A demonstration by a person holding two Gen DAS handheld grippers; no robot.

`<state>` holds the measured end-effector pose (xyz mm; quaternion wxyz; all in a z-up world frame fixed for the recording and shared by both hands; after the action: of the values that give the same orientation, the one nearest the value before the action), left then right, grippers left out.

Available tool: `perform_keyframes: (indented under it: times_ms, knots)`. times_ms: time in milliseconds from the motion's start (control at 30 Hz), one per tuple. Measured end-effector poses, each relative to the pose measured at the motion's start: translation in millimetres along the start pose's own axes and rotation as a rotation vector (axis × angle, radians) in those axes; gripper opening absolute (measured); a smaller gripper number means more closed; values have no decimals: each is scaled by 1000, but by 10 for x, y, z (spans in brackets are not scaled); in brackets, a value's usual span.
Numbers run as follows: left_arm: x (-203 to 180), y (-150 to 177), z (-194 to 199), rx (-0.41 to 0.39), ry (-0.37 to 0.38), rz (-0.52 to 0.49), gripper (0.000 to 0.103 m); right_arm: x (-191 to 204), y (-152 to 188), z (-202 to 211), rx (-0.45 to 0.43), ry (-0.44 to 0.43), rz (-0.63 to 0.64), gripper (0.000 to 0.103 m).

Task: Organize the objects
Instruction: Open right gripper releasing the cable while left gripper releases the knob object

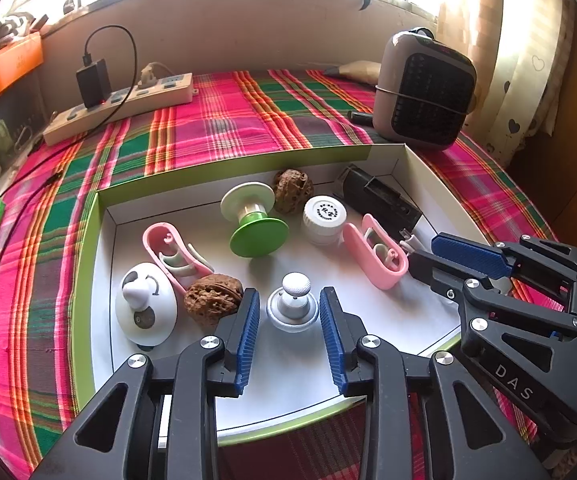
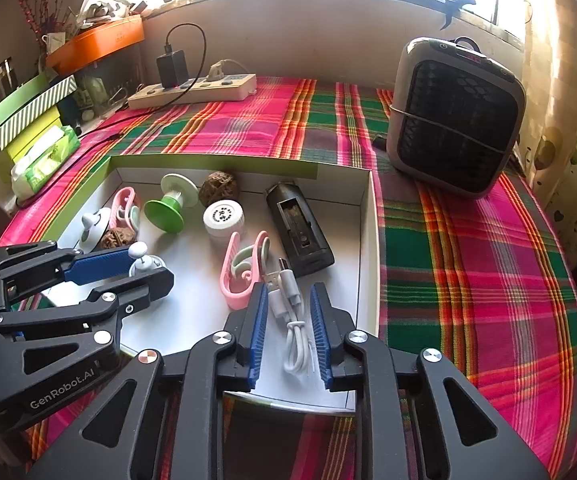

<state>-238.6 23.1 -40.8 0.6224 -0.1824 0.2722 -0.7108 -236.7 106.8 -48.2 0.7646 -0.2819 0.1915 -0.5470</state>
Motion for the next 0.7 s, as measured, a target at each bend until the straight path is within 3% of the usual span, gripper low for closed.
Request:
perform_keyframes:
  times_ms: [700]
  knots:
    - [18,-21,108,-26,-37,-1,33,16,12,96,-16,6,-4,38]
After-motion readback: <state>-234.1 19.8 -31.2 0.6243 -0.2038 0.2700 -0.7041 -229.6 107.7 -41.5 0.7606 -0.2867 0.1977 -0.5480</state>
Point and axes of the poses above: each gripper's, at about its wrist camera, not at the fingertips, and z roughly against the way its jaws point, x to its left, y to its underside, the point moved 7 cm from there along -z, roughly the way its jaws point, and after that the axes turned 1 degree about -z, right-handed, at the moved point
